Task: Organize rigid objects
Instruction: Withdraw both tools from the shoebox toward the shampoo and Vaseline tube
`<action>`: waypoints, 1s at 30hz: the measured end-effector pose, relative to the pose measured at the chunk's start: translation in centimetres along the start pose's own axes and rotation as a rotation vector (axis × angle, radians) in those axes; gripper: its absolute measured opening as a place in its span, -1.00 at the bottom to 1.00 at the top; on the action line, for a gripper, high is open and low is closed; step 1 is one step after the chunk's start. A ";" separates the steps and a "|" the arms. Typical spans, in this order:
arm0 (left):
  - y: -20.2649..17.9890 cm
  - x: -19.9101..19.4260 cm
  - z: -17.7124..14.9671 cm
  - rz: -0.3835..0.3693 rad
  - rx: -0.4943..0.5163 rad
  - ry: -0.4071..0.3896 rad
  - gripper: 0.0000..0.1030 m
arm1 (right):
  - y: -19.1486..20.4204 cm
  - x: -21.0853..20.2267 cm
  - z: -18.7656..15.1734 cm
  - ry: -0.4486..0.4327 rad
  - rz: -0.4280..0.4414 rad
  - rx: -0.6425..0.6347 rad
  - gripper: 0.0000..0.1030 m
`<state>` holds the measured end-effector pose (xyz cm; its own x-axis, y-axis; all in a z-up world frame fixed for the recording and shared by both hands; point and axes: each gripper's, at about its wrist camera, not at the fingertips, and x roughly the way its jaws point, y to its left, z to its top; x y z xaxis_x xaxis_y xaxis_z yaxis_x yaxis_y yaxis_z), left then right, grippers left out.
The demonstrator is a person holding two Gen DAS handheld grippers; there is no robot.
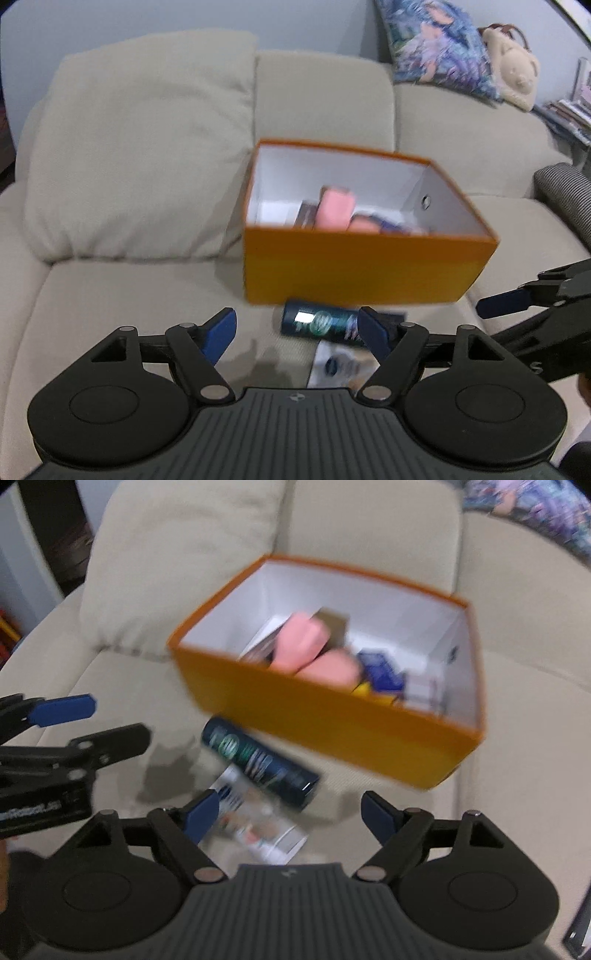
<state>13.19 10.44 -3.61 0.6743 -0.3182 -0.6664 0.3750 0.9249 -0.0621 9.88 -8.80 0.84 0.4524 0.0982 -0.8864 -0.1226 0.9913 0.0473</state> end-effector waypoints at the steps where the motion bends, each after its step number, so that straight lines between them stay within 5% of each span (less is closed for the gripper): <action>1: 0.2 0.3 -0.5 0.006 -0.003 0.001 0.70 | 0.3 0.7 -0.3 0.014 0.012 -0.013 0.64; 7: 1.1 2.0 -3.1 0.021 0.018 -0.030 0.70 | 1.1 3.3 -1.0 0.059 0.048 -0.087 0.64; 19: 5.0 4.7 -3.9 0.040 -0.106 0.014 0.70 | 1.9 7.9 -2.0 0.089 0.132 -0.241 0.64; 28: 5.6 5.8 -3.8 0.027 -0.140 0.050 0.70 | 2.5 9.5 -2.1 0.111 0.104 -0.284 0.67; 30: 5.7 5.9 -3.8 0.026 -0.145 0.056 0.70 | 2.6 9.8 -2.4 0.125 0.100 -0.278 0.48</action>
<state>16.91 14.63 -10.69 0.6443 -0.2850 -0.7097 0.2592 0.9544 -0.1479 11.83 -5.52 -8.83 0.3157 0.1657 -0.9343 -0.4054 0.9138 0.0250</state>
